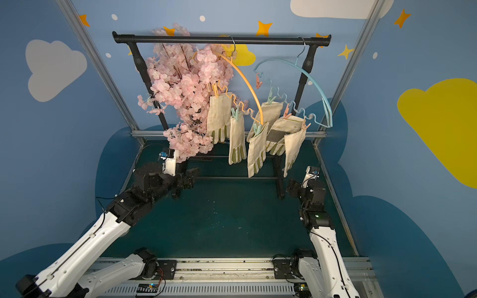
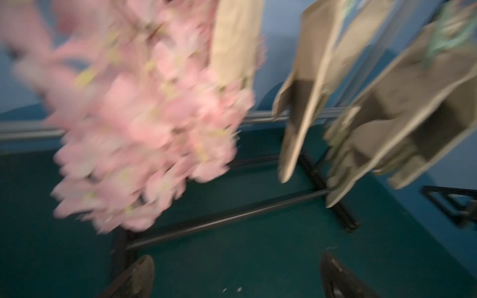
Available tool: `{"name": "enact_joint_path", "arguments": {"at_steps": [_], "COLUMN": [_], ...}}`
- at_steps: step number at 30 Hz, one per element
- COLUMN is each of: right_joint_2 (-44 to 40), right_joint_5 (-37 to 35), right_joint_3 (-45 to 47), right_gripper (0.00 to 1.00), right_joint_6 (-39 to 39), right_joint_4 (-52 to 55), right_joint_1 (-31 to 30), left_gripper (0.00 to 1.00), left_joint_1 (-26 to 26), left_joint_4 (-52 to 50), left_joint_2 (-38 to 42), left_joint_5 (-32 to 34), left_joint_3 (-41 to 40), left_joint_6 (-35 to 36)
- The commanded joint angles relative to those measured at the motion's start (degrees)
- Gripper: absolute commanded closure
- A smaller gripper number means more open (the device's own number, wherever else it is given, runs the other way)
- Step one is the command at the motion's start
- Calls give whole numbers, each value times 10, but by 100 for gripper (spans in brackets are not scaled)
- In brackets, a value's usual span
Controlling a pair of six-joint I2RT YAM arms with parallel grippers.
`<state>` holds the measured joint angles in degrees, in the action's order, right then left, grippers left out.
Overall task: Clip the gloves onto a hanger to dry
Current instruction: Reset both arms
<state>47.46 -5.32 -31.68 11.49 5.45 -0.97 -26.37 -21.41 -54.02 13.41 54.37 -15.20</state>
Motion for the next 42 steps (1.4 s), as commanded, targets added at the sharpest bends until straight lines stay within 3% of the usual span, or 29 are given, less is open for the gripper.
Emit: {"name": "enact_joint_path", "arguments": {"at_steps": [1, 4, 7, 9, 12, 18, 24, 28, 29, 31, 37, 42], "right_joint_2": [56, 134, 212, 252, 300, 348, 400, 426, 425, 419, 433, 369], "right_joint_5": [-88, -137, -178, -203, -207, -113, -41, -18, -9, 29, 100, 68], "right_joint_3": [11, -15, -40, -47, -60, -79, -43, -8, -13, -28, -66, -66], "right_gripper": [13, 13, 12, 12, 12, 12, 12, 12, 12, 12, 14, 12], "right_joint_6": [-45, -52, -75, -87, -112, -128, -131, -133, -133, -148, -164, -144], "right_joint_4": [-102, -100, -125, -162, -210, -279, -386, -487, -476, -428, -372, -322], "right_joint_1": [-14, -18, -17, -16, -13, 3, 9, 9, 10, 12, 19, 19], "left_gripper": [0, 0, 0, 0, 0, 0, 0, 0, 0, 0, 0, 0], "left_joint_1": [66, 123, 188, 221, 240, 249, 256, 256, 256, 258, 259, 259], "left_joint_4": [-5, 103, 204, 259, 313, 511, 573, 760, 777, 686, 694, 696], "left_joint_2": [13, -7, -59, -108, -196, -317, -323, -360, -369, -339, -343, -343], "left_joint_5": [94, 132, 123, 82, 94, 73, -1, -43, -42, -46, -49, -49], "left_joint_3": [-69, -146, -191, -200, -189, -230, -260, -339, -340, -320, -319, -320], "left_joint_6": [4, 54, 42, 55, 58, 113, 118, 139, 142, 136, 135, 135]}}
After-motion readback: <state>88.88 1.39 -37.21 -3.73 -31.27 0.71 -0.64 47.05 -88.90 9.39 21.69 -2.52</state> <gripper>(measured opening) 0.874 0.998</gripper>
